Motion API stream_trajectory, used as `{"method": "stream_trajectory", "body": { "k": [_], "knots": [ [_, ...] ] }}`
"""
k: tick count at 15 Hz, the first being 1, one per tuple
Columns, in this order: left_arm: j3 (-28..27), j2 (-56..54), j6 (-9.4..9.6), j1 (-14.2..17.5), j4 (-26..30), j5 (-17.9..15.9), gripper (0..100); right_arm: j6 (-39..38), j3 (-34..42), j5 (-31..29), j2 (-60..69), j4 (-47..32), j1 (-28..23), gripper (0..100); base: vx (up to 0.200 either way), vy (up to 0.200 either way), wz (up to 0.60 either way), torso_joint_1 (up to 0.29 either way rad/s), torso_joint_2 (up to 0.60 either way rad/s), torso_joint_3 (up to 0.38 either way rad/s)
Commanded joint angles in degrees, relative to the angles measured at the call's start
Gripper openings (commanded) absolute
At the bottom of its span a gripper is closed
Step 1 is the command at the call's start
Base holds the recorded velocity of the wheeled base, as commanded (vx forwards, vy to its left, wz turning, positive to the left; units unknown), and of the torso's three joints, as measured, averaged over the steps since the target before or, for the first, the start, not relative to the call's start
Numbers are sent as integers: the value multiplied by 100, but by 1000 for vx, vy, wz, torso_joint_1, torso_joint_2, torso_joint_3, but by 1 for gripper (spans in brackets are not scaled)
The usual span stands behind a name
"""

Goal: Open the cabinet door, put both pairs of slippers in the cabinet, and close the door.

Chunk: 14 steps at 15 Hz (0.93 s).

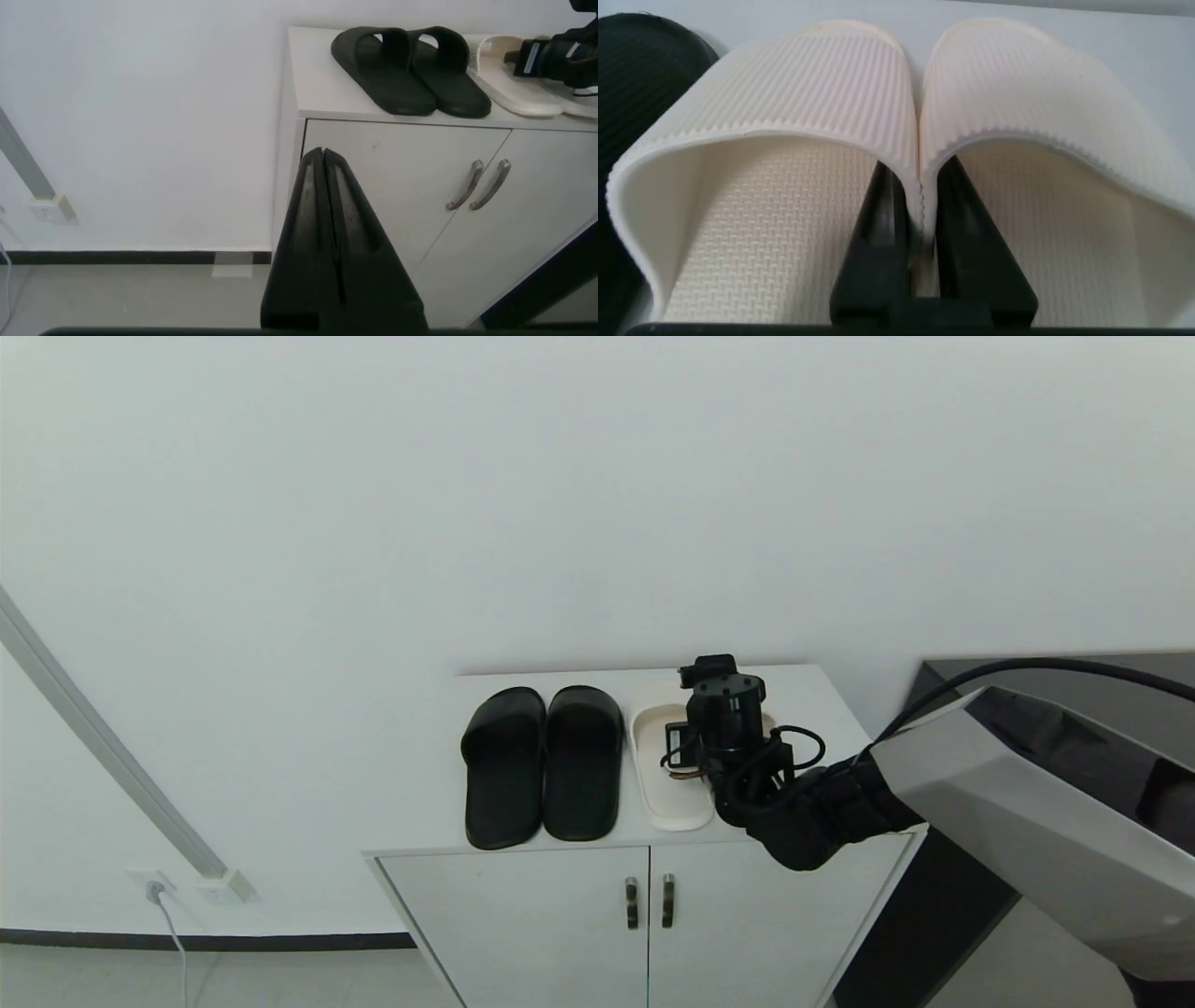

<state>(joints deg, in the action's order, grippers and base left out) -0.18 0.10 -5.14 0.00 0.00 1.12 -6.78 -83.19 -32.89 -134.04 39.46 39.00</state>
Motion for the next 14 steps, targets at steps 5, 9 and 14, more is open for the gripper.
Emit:
{"method": "stream_trajectory", "body": {
  "k": [5, 9, 14],
  "knots": [
    [1, -1, -13, 0, -9, 11, 0, 484, 1780, 433, 1793, 510, 345, 0, 0, 0, 0, 0, 0, 0],
    [9, -1, 13, -9, -9, 11, 0, 502, 3626, 1830, 3349, 501, 671, 0, 0, 0, 0, 0, 0, 0],
    [9, -1, -4, 0, -9, 11, 0, 511, 5199, 3887, 4632, 431, 838, 0, 0, 0, 0, 0, 0, 0]
  ]
}}
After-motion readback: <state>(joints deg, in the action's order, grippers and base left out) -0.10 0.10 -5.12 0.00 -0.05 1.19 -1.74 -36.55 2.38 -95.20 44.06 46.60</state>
